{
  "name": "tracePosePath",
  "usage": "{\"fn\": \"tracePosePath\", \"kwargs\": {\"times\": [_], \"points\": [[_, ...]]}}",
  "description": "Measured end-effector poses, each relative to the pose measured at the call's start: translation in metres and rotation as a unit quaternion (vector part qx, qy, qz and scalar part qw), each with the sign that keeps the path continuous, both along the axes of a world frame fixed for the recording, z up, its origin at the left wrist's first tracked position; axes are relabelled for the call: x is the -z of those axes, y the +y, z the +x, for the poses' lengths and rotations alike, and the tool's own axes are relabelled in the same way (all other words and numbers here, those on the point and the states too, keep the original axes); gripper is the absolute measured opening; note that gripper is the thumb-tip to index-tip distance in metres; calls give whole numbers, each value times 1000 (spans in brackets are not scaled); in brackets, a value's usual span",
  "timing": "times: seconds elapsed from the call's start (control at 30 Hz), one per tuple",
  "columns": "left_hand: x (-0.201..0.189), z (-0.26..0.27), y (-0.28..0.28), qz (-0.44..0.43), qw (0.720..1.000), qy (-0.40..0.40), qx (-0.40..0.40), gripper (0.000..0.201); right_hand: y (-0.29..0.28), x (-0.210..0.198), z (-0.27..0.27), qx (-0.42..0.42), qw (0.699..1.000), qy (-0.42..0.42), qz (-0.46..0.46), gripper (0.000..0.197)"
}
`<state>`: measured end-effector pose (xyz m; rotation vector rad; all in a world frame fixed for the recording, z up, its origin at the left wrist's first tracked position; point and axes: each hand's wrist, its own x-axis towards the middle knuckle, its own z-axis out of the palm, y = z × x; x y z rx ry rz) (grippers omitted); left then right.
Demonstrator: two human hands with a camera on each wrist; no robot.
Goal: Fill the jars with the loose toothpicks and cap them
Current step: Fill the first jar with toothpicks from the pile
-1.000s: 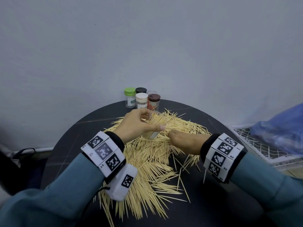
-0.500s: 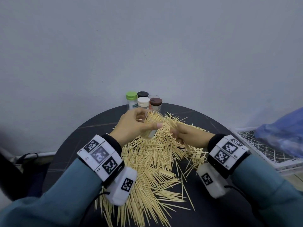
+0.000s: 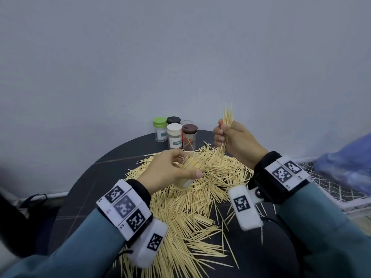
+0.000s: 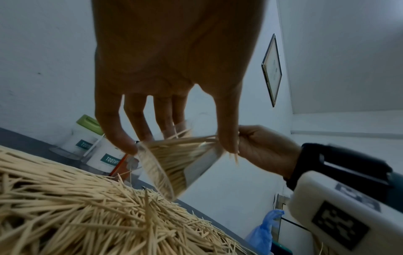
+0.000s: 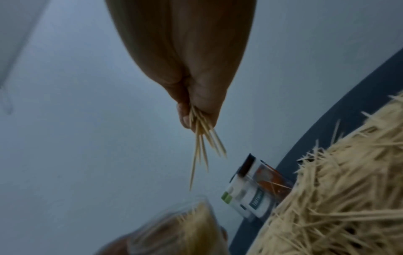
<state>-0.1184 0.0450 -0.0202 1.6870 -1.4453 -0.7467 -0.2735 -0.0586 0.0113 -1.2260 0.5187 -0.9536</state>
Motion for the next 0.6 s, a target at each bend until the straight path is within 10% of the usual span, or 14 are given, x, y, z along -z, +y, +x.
{"fn": "tracePosePath", "kwargs": {"times": [0.6], "points": [[8, -8, -1, -26, 997, 60, 37, 45, 30, 30, 29, -15, 996, 22, -86, 18]]}}
